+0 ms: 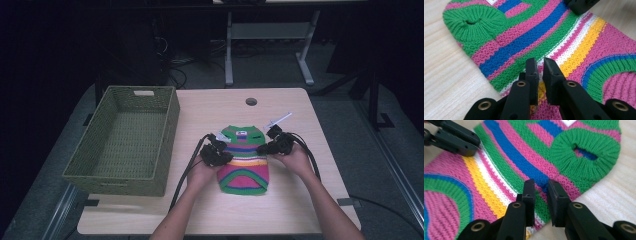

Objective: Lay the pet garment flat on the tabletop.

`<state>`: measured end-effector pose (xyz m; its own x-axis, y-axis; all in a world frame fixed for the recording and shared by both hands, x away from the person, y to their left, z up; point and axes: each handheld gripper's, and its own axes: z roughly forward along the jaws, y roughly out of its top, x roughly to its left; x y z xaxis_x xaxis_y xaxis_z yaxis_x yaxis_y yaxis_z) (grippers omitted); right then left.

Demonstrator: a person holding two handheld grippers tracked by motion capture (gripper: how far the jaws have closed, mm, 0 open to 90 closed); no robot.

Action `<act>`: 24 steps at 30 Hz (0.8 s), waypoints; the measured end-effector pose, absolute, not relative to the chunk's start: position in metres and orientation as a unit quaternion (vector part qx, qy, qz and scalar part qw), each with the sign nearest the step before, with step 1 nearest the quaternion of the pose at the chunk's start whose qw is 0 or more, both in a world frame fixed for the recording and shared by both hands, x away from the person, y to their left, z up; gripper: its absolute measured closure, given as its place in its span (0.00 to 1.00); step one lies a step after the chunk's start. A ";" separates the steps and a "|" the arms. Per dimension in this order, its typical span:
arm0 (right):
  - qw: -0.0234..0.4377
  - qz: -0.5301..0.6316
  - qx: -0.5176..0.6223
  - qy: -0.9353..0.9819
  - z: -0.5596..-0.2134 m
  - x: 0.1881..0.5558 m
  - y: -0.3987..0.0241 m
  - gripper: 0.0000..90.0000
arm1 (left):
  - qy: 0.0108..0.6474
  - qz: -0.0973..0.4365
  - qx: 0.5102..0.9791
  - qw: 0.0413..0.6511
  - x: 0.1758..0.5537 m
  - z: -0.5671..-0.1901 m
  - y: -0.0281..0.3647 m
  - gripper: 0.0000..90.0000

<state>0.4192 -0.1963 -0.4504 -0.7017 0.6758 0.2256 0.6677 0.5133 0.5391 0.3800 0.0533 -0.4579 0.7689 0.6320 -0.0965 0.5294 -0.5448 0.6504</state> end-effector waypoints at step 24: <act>0.018 0.375 0.379 0.846 -0.427 0.410 -0.209 0.45 | 0.356 0.082 0.839 0.403 0.373 -0.439 0.073 0.57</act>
<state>0.4105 -0.2089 -0.4271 -0.7124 0.6545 0.2534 0.6276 0.4325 0.6474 0.3730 0.0731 -0.4393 0.7334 0.6630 -0.1498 0.5313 -0.4217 0.7348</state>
